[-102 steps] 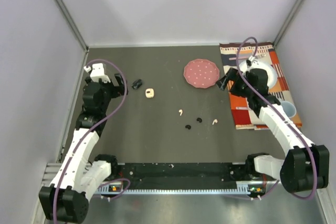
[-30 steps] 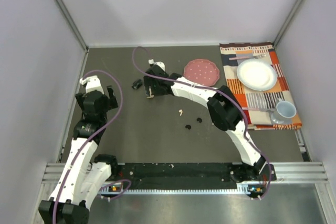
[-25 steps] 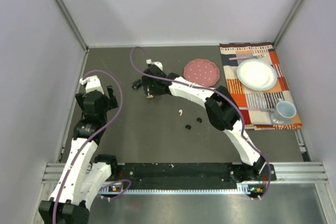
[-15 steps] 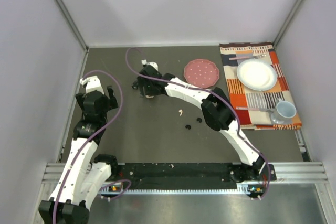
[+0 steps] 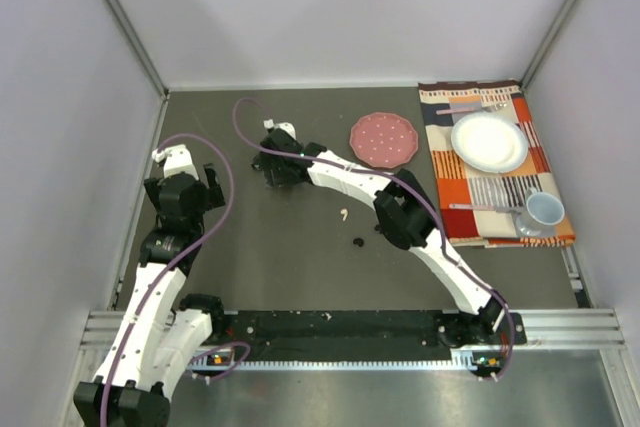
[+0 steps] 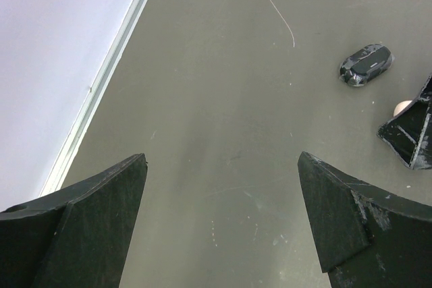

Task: Insert the wireless bluetooth earbuds into the charging case
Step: Pick up the charging case from the center of the board.

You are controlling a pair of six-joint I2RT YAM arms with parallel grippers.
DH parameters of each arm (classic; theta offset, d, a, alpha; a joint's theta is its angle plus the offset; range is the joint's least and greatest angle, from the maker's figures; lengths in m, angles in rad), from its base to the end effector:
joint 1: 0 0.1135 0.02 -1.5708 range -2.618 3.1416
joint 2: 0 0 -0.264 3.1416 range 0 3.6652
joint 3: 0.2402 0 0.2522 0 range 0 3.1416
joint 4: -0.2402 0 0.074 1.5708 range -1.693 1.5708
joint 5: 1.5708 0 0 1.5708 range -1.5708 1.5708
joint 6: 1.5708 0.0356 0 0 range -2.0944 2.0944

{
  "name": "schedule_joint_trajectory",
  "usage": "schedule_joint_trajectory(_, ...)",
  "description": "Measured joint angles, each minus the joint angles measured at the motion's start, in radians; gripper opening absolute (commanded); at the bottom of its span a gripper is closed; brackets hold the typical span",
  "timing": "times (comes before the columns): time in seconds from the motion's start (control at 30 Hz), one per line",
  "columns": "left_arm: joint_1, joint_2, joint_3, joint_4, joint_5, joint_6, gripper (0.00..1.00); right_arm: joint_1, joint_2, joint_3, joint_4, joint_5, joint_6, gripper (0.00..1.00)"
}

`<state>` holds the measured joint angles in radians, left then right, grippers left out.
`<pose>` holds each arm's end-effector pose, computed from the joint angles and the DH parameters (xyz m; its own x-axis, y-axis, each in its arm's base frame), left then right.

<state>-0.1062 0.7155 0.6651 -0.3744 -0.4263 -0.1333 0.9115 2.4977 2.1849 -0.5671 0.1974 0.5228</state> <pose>0.1660 -0.0029 0.2904 -0.3692 -0.0823 -0.9257 -0.3301 0.9427 0.0478 0.3437 0.4321 0.1698 -0.7578 -0.1785 -0.6276 -0.3695 0.9102 0.1872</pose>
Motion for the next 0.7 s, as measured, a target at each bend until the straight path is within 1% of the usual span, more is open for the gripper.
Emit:
schedule_joint_trajectory(0.2,0.0,0.0,0.0,0.0,0.01,0.0,0.99,0.003,0.018,0.03,-0.003,0.002,-0.035,0.69)
schedule_joint_trajectory(0.33,0.0,0.001,0.0,0.0,0.016,0.0,0.99,0.006,0.03,0.046,-0.003,0.002,-0.062,0.66)
schedule_joint_trajectory(0.4,0.0,0.001,0.0,0.0,0.018,0.0,0.99,0.009,0.032,0.048,-0.002,0.0,-0.073,0.63)
schedule_joint_trajectory(0.5,0.0,0.001,0.0,0.0,0.018,0.0,0.99,0.011,0.033,0.048,0.0,-0.01,-0.08,0.57)
schedule_joint_trajectory(0.67,0.0,0.005,0.0,0.0,0.018,0.0,0.99,0.012,0.034,0.04,0.009,-0.022,-0.081,0.55)
schedule_joint_trajectory(0.7,0.0,0.006,0.0,0.0,0.018,0.0,0.99,0.012,0.034,0.04,0.011,-0.019,-0.082,0.51)
